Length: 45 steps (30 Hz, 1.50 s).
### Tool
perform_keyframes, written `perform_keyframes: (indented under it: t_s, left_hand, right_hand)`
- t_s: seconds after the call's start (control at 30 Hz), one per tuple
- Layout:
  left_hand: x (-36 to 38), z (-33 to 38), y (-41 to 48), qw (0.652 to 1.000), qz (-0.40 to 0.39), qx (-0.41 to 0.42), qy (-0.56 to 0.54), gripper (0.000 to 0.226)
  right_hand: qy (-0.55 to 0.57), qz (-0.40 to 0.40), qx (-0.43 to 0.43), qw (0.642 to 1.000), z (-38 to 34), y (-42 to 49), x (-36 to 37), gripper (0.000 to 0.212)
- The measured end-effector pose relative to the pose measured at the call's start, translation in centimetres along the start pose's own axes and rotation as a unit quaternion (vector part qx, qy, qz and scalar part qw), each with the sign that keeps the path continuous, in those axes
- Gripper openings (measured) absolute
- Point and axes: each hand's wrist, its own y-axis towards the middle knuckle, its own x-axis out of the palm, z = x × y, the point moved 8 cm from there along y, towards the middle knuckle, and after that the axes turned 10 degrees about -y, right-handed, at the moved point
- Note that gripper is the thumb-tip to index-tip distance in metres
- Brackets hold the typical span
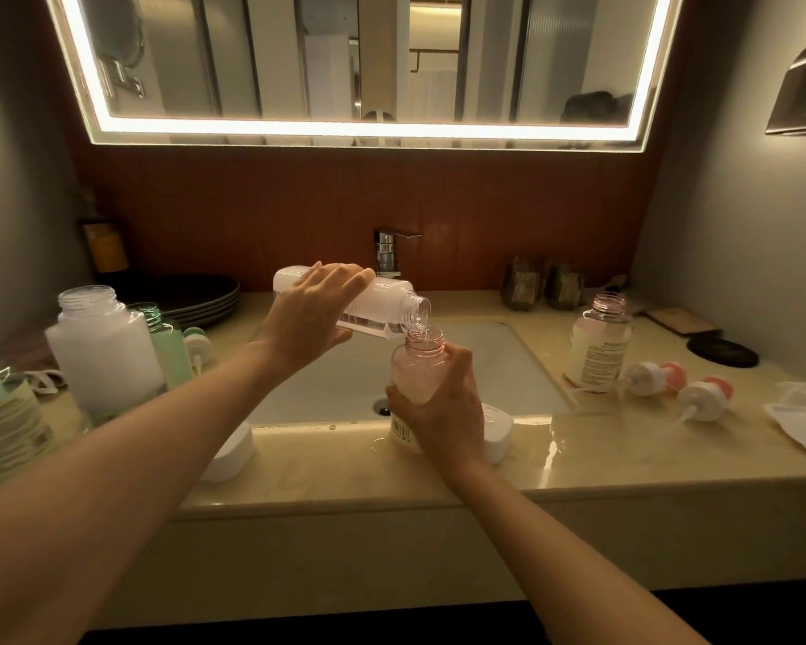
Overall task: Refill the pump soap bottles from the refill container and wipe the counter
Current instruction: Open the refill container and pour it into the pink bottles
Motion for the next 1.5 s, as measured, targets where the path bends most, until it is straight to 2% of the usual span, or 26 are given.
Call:
perform_keyframes:
  t_s: [1.5]
  left_hand:
    - [0.17, -0.06, -0.14, 1.0, -0.003, -0.004, 0.001, 0.085]
  right_hand:
    - [-0.018, -0.006, 0.008, 1.0, 0.04, -0.03, -0.13, 0.08]
